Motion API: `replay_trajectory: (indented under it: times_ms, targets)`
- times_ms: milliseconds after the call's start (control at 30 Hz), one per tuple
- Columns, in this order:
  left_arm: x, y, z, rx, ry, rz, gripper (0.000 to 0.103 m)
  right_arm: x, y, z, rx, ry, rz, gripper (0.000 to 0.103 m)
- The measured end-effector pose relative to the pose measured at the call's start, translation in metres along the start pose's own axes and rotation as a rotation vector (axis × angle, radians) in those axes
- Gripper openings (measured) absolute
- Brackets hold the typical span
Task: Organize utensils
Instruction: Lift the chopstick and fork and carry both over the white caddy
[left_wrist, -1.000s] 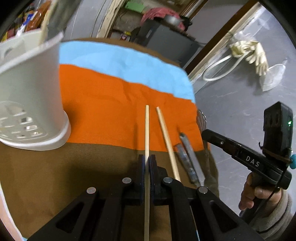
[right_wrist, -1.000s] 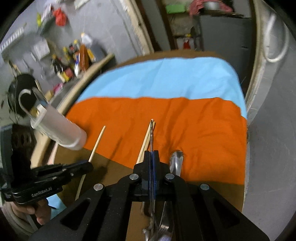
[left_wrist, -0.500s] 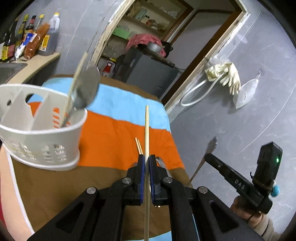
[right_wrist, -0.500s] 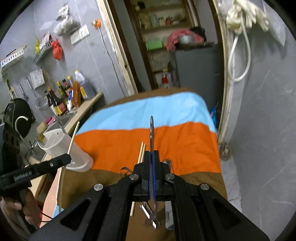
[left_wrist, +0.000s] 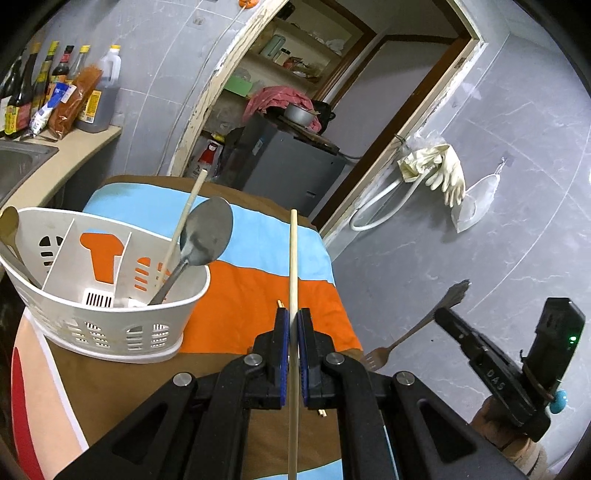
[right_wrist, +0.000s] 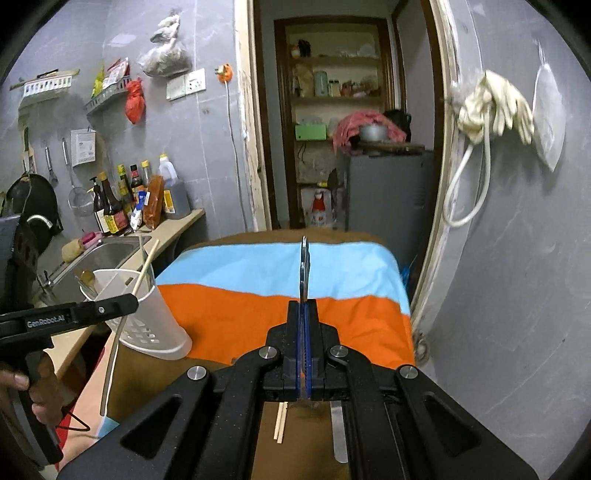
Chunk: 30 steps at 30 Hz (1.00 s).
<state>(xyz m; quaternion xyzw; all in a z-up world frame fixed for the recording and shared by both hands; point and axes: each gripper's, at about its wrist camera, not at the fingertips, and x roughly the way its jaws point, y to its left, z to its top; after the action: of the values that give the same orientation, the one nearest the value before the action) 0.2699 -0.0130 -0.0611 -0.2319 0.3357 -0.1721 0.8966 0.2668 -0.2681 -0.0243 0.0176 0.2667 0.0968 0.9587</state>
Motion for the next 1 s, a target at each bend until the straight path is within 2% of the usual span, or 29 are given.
replay_trajectory:
  times_ms: [267, 433, 700, 833, 1000]
  targets:
    - [-0.004, 0.004, 0.003, 0.009, -0.013, -0.026, 0.005, -0.027, 0.008, 0.019, -0.013, -0.066, -0.026, 0.002]
    - [-0.017, 0.007, 0.015, 0.02, -0.074, -0.03, 0.005, -0.035, 0.016, 0.03, -0.004, -0.095, 0.0, 0.002]
    - [-0.048, 0.041, 0.053, 0.008, -0.22, 0.038, 0.005, -0.034, 0.062, 0.053, -0.036, -0.157, 0.117, 0.002]
    - [-0.068, 0.074, 0.076, -0.041, -0.327, 0.092, 0.005, -0.03, 0.097, 0.07, -0.068, -0.193, 0.202, 0.002]
    - [-0.084, 0.106, 0.095, -0.046, -0.424, 0.152, 0.005, -0.017, 0.139, 0.083, -0.098, -0.219, 0.286, 0.002]
